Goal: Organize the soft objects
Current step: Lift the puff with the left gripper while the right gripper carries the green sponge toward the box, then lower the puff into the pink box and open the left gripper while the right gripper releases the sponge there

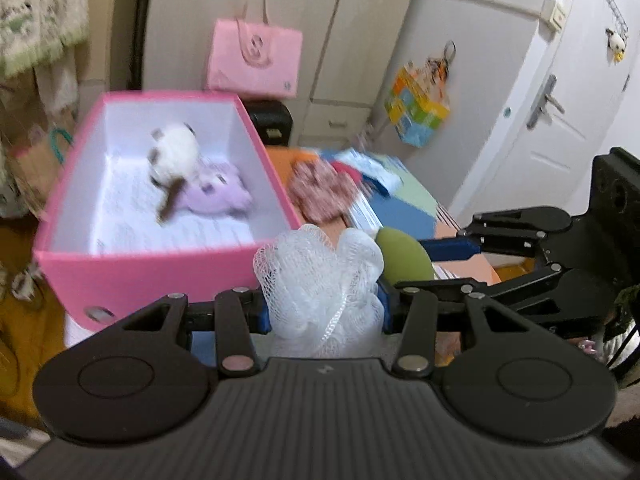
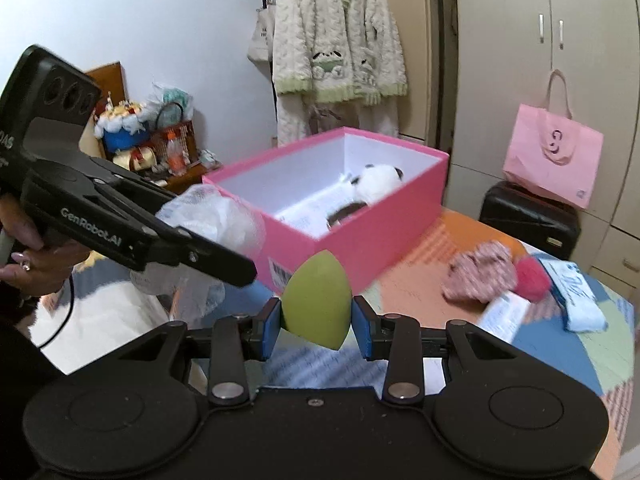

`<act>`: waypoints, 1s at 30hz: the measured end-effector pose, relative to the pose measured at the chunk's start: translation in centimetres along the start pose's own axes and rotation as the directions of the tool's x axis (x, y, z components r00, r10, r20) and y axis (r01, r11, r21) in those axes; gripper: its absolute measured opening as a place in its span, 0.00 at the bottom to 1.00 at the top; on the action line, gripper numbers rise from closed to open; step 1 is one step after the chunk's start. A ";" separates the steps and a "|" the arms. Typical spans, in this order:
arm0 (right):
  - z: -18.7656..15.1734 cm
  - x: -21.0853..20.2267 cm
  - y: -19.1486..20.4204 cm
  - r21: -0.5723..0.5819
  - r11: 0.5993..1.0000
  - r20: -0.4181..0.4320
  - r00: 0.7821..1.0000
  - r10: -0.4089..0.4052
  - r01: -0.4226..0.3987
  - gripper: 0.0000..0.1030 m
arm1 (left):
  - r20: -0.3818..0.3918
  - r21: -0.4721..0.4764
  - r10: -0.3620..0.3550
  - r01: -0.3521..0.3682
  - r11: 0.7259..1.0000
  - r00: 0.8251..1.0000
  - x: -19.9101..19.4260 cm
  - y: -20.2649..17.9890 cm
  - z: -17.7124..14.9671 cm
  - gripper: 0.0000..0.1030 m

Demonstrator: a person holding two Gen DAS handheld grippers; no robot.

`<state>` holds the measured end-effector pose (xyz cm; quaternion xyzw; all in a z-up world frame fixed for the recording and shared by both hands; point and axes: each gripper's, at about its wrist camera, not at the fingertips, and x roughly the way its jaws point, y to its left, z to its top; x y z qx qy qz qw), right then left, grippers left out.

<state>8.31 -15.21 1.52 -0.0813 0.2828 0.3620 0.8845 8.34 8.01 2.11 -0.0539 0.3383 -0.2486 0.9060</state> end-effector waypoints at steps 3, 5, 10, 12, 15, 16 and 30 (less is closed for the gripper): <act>1.2 0.8 -0.1 0.019 1.000 0.014 1.000 0.024 -0.024 0.42 | 0.035 -0.004 0.023 -0.023 1.000 0.999 -0.8 1.6 0.7 0.43; 2.0 1.5 -0.1 0.030 0.999 0.026 0.999 0.035 -0.036 0.42 | 0.046 -0.016 0.033 -0.032 0.999 0.998 -0.8 2.5 1.1 0.43; 4.4 3.2 0.2 0.013 0.998 0.057 0.996 0.062 -0.063 0.42 | 0.078 -0.049 0.050 -0.046 0.998 0.996 -0.4 5.1 2.3 0.44; 5.5 4.3 0.2 0.004 0.997 0.060 0.996 0.071 -0.071 0.42 | 0.125 -0.060 0.069 -0.062 0.996 0.990 -0.1 6.1 3.2 0.44; 6.9 6.2 0.0 -0.018 0.997 0.056 0.996 0.075 -0.074 0.42 | 0.159 -0.090 0.116 -0.102 0.991 0.981 1.1 7.7 4.8 0.44; 7.5 6.7 -0.1 -0.035 0.997 0.056 0.996 0.069 -0.067 0.42 | 0.157 -0.095 0.123 -0.109 0.989 0.980 1.7 8.2 5.3 0.44; 11.3 15.3 -2.6 -0.192 0.981 -0.135 0.990 -0.051 0.024 0.43 | -0.067 -0.104 0.167 -0.173 0.979 0.984 9.6 11.8 8.4 0.45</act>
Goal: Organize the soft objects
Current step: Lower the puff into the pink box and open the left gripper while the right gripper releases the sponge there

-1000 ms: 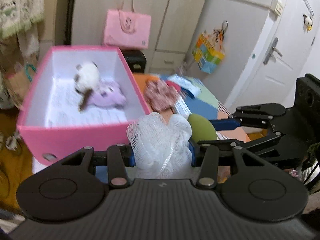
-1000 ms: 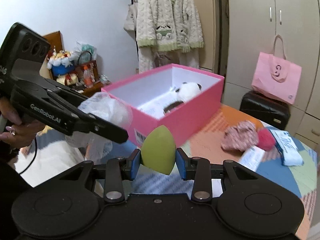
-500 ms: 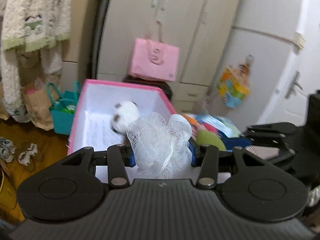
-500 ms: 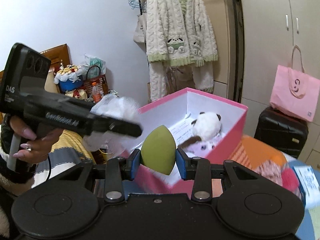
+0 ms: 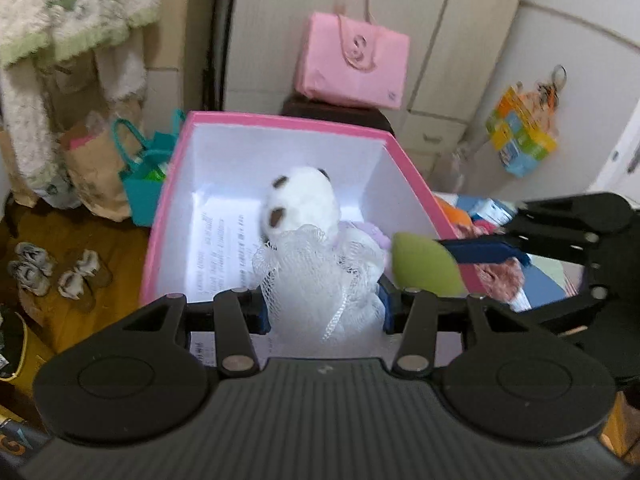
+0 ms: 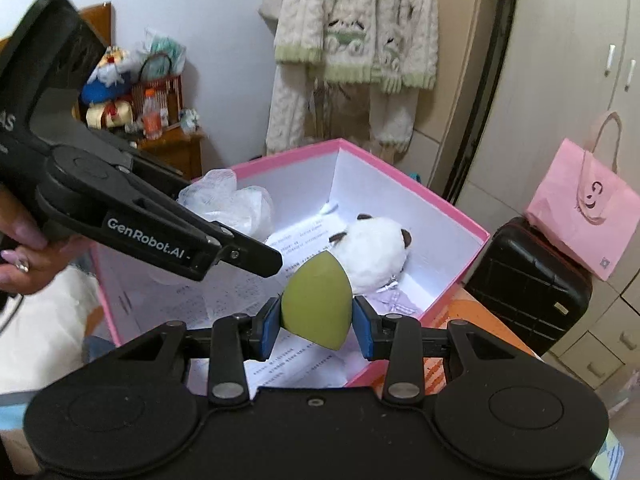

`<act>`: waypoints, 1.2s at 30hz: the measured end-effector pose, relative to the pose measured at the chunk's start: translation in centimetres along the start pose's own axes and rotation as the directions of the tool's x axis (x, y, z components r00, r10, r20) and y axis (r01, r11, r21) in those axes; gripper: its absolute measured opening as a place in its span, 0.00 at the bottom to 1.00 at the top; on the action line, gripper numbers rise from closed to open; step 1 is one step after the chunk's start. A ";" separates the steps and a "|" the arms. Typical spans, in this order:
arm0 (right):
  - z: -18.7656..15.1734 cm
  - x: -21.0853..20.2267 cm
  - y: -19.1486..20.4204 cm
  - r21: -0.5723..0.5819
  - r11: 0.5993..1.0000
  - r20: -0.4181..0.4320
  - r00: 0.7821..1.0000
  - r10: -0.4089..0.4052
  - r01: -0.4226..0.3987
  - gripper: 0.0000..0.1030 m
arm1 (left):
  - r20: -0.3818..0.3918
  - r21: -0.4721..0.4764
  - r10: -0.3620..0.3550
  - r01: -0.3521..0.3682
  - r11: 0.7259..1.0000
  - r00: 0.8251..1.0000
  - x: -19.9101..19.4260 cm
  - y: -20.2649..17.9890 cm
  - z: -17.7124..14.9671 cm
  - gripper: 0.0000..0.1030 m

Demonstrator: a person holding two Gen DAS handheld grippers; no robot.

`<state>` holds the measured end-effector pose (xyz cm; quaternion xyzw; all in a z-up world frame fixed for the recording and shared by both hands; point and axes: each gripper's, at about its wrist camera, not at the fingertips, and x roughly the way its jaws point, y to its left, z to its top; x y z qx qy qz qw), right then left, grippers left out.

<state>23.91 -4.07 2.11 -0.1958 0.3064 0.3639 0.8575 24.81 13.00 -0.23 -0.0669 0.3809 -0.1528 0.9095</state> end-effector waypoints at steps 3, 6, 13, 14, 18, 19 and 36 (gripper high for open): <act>0.2 0.8 0.3 -0.050 0.999 -0.035 0.999 0.003 -0.005 0.43 | -0.054 0.006 0.009 -0.008 1.000 0.998 1.2 -0.2 0.3 0.46; 0.2 1.6 0.9 -0.134 0.991 -0.064 0.997 -0.034 0.025 0.43 | -0.102 0.017 0.044 -0.042 0.999 0.994 2.6 -0.4 0.4 0.46; 0.9 3.2 0.7 -0.195 0.981 -0.159 0.987 -0.032 0.001 0.43 | -0.166 0.009 0.036 -0.035 0.999 0.985 3.8 -0.5 0.7 0.47; 1.0 3.4 0.6 -0.202 0.979 -0.164 0.986 -0.034 0.000 0.43 | -0.160 0.005 0.033 -0.033 0.999 0.987 3.6 -0.3 0.7 0.49; 1.3 3.9 0.8 -0.212 0.977 -0.176 0.983 -0.043 0.005 0.46 | -0.155 -0.026 0.052 -0.056 0.998 0.986 3.6 0.2 1.2 0.58; 1.2 4.0 0.7 -0.208 0.978 -0.179 0.983 -0.045 0.007 0.46 | -0.151 -0.018 0.065 -0.069 0.997 0.986 3.6 0.1 1.3 0.63; 0.3 0.3 0.5 -0.054 0.999 -0.096 0.995 -0.002 -0.003 0.66 | -0.008 0.063 0.047 -0.046 0.997 0.999 -2.4 -2.1 0.0 0.77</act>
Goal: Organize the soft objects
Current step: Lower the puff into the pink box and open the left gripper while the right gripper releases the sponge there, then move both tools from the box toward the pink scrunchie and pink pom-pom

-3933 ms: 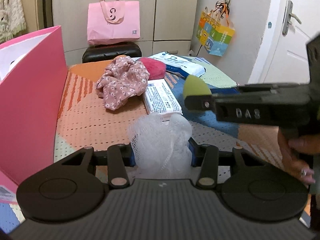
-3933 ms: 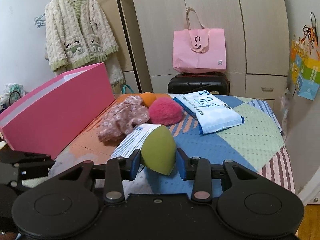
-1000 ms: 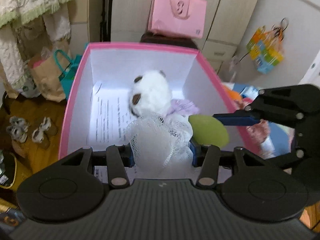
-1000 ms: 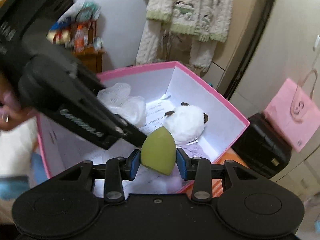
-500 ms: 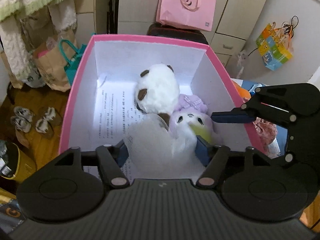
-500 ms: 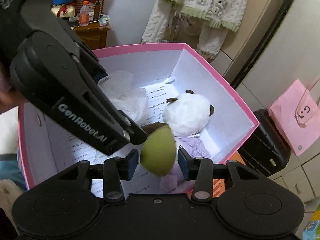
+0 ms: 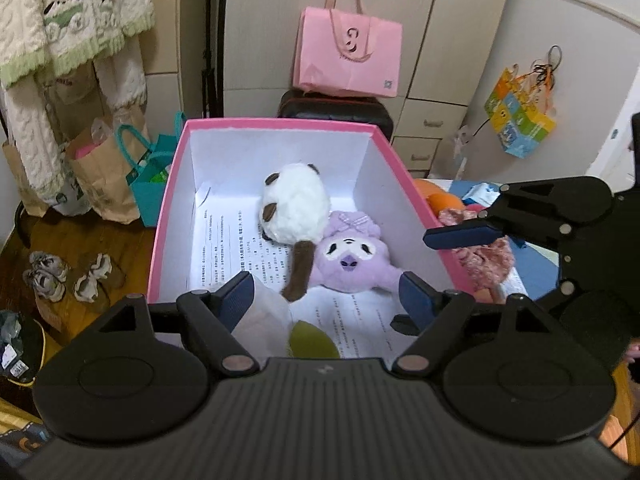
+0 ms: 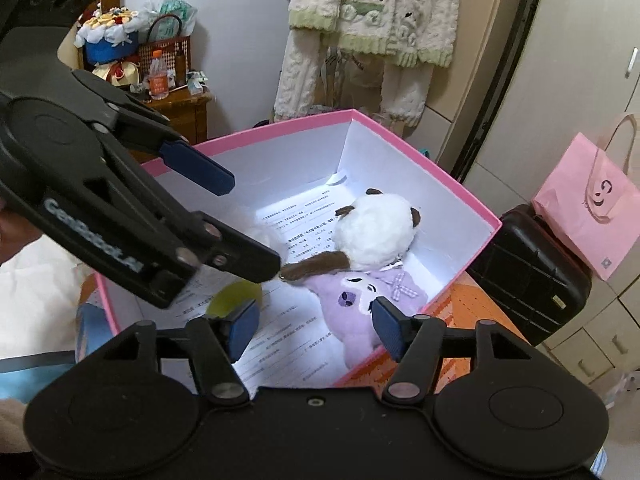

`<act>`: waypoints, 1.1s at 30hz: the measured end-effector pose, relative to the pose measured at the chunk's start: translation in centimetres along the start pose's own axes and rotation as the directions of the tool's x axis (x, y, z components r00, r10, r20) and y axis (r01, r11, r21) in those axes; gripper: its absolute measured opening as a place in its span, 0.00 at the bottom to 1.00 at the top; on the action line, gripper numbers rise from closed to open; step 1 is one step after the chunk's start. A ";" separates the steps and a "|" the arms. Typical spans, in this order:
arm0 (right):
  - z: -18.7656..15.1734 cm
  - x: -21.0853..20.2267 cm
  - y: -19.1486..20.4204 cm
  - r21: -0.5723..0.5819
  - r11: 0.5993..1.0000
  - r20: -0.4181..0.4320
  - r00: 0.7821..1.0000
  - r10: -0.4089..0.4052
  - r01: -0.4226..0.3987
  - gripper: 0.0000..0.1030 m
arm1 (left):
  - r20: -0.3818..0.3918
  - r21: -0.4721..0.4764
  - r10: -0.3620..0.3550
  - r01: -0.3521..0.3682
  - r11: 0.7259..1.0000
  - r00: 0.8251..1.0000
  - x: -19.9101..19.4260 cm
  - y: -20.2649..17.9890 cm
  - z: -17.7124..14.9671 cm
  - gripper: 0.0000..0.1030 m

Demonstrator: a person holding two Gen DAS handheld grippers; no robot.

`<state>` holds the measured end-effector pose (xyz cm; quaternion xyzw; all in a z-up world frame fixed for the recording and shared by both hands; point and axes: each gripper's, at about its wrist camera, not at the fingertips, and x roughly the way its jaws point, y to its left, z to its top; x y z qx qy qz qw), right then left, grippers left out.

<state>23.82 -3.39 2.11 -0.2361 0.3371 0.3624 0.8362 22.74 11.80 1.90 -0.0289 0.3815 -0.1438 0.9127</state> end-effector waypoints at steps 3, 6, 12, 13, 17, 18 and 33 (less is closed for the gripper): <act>-0.3 -1.0 0.2 0.007 1.000 0.012 1.000 -0.010 0.010 0.66 | 0.019 0.025 -0.003 0.002 1.000 1.000 -1.4 -0.6 -0.4 0.77; -0.5 -1.9 0.4 0.012 1.000 0.027 1.000 -0.013 0.013 0.67 | 0.036 0.044 -0.006 0.004 0.999 0.999 -2.8 -1.2 -0.7 0.77; -1.1 -4.1 1.1 0.015 1.000 0.058 0.998 -0.024 0.023 0.70 | 0.032 0.045 -0.045 0.043 0.998 0.998 -5.4 -2.0 -1.6 0.77; -1.3 -4.5 1.2 0.013 1.000 0.064 0.998 -0.025 0.024 0.70 | 0.031 0.047 -0.050 0.049 0.998 0.998 -5.7 -2.2 -1.7 0.77; -2.0 -5.9 1.6 0.007 0.999 0.079 0.996 -0.034 0.033 0.70 | 0.037 0.075 -0.051 0.048 0.996 0.998 -7.2 -3.3 -2.4 0.77; -2.2 -6.4 1.7 0.007 0.999 0.084 0.996 -0.038 0.038 0.70 | 0.042 0.088 -0.047 0.043 0.995 0.998 -7.6 -3.6 -2.6 0.77; -9.0 -14.9 -0.6 0.118 0.986 0.221 0.965 -0.141 0.117 0.74 | 0.102 0.241 -0.048 0.022 0.970 0.994 -10.8 -10.5 -4.9 0.81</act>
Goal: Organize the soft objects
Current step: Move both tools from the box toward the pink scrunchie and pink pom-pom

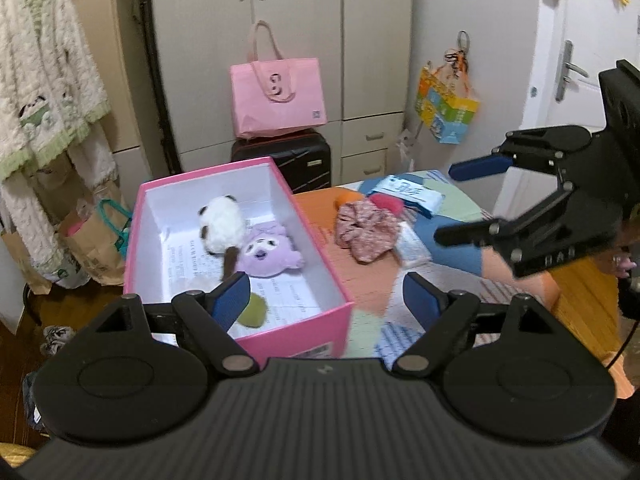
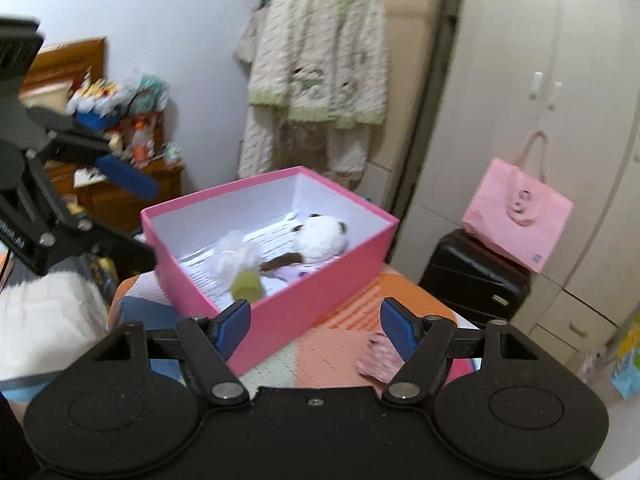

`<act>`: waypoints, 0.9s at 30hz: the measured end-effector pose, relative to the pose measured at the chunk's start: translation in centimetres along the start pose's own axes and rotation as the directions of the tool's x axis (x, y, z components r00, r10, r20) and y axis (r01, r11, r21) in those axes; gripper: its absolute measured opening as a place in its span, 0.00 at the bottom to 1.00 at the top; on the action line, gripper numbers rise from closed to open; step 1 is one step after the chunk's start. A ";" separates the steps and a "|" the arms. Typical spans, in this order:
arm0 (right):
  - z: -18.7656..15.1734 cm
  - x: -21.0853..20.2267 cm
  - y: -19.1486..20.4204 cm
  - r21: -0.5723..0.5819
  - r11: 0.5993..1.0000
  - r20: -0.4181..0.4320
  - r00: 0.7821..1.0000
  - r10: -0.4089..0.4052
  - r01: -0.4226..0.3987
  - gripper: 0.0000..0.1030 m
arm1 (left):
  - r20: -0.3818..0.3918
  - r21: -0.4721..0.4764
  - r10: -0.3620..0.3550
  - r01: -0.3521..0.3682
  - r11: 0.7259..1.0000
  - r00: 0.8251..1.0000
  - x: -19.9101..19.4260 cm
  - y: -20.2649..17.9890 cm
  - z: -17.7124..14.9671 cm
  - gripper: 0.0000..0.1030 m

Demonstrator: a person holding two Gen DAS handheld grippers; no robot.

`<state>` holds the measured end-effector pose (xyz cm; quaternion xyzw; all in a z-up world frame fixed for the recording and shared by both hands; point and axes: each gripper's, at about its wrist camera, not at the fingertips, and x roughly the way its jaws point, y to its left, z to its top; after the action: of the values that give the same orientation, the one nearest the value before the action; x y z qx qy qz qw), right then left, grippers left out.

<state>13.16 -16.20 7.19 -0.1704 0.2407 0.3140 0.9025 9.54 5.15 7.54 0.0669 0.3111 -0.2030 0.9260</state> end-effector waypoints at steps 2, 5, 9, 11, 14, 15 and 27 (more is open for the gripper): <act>-0.7 -0.9 -1.0 0.027 0.999 0.014 1.000 -0.017 0.017 0.74 | 0.002 0.013 -0.012 0.012 1.000 1.000 0.2 -1.0 0.1 0.81; -1.7 -2.0 -2.5 0.064 0.997 0.025 0.999 -0.036 0.034 0.76 | 0.002 0.031 -0.049 0.049 0.998 0.999 0.6 -2.4 0.3 0.81; -3.3 -2.8 -4.1 0.092 0.995 0.030 0.999 -0.044 0.041 0.77 | -0.007 0.055 -0.093 0.093 0.994 0.996 1.7 -4.3 0.6 0.81; -4.1 -2.9 -4.6 0.098 0.995 0.033 0.999 -0.038 0.034 0.77 | -0.013 0.055 -0.104 0.105 0.993 0.994 2.6 -5.1 0.8 0.81; -5.3 -2.8 -5.4 0.113 0.993 0.032 0.999 -0.029 0.025 0.78 | -0.025 0.042 -0.127 0.128 0.991 0.992 4.3 -6.0 1.1 0.81; -5.8 -2.6 -5.8 0.124 0.992 0.029 0.999 -0.024 0.020 0.78 | -0.027 0.041 -0.135 0.136 0.990 0.990 4.9 -6.3 1.1 0.81; -9.9 0.9 -7.9 0.147 0.989 -0.043 0.999 0.007 -0.001 0.79 | 0.012 -0.003 -0.131 0.132 0.991 0.991 11.4 -8.1 1.6 0.81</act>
<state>15.67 -26.12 -0.25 -0.1096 0.2833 0.2934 0.9064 15.34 -6.41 1.95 0.0435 0.3096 -0.2634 0.9126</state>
